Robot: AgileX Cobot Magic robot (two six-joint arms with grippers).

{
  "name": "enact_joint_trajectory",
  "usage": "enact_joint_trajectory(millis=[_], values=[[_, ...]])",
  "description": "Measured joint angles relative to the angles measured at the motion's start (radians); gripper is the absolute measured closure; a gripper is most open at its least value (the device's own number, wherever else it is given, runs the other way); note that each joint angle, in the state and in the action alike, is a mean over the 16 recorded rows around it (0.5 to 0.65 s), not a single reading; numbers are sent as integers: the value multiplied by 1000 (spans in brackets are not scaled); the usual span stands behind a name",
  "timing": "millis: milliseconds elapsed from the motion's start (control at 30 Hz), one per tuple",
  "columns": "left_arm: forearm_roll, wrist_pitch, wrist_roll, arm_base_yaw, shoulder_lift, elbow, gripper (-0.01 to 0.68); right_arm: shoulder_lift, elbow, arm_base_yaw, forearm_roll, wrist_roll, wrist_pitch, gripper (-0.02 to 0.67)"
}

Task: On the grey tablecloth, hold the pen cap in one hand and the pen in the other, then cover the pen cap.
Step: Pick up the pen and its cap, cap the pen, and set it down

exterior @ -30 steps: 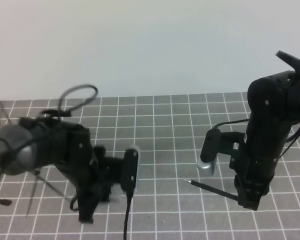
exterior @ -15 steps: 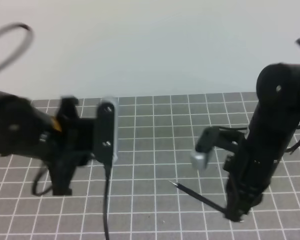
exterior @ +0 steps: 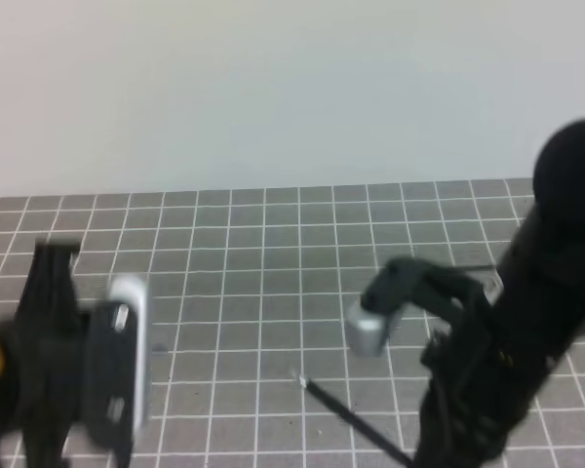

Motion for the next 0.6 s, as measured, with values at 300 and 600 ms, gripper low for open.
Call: enact_joint_trajectory(millis=[300,600], values=[[-79,-189,158,0,-216,261,612,-65,101,61,85,40,6,648],[-259,-219,363,-1,-280,346,652,-60,124,106,196,46,6,648]])
